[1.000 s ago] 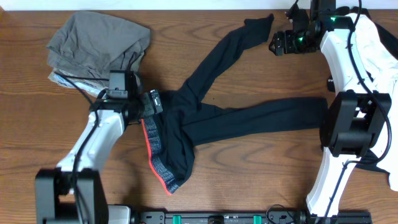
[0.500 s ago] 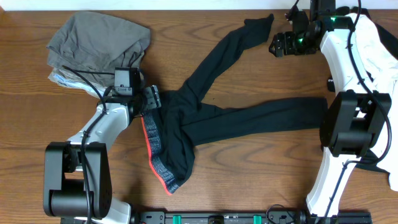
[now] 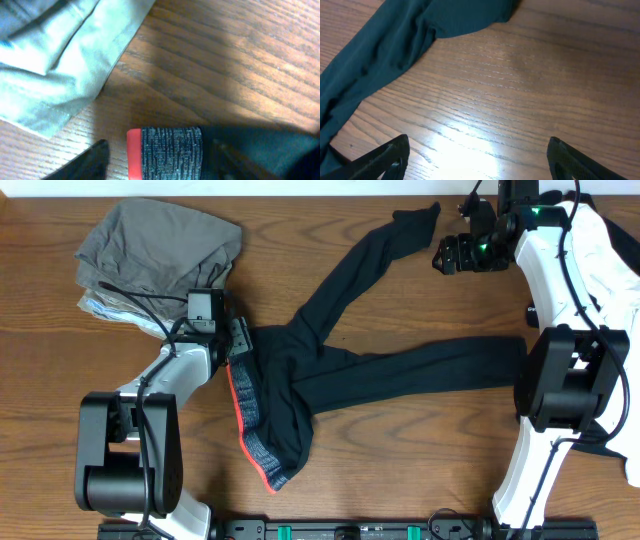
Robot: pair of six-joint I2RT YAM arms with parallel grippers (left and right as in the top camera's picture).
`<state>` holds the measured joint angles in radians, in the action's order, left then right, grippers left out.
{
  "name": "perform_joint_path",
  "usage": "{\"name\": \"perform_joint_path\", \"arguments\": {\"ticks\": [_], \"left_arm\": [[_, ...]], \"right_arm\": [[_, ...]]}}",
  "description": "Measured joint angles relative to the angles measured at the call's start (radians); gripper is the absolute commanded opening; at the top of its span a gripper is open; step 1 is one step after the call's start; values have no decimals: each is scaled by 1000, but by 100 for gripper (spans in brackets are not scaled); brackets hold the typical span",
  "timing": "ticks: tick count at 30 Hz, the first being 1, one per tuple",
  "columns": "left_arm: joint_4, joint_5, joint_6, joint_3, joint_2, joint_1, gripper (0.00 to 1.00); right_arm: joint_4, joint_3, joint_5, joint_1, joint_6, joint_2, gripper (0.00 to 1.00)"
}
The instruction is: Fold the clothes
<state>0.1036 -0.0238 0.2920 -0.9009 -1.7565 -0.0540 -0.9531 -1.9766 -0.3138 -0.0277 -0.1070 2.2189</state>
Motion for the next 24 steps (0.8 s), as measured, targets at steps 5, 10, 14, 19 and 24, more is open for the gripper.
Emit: {"name": "perform_joint_path", "arguments": {"ticks": [5, 10, 14, 19, 24], "left_arm": [[2, -10, 2, 0, -10, 0, 25], [24, -15, 0, 0, -18, 0, 14], [14, -18, 0, 0, -19, 0, 6], [-118, -8, 0, 0, -22, 0, 6], [-274, 23, 0, -11, -22, 0, 6]], "right_arm": [[-1, 0, 0, 0, 0, 0, 85], [-2, 0, 0, 0, 0, 0, 85], [-4, 0, 0, 0, 0, 0, 85], [-5, 0, 0, 0, 0, 0, 85], [-5, 0, 0, 0, 0, 0, 84]]}}
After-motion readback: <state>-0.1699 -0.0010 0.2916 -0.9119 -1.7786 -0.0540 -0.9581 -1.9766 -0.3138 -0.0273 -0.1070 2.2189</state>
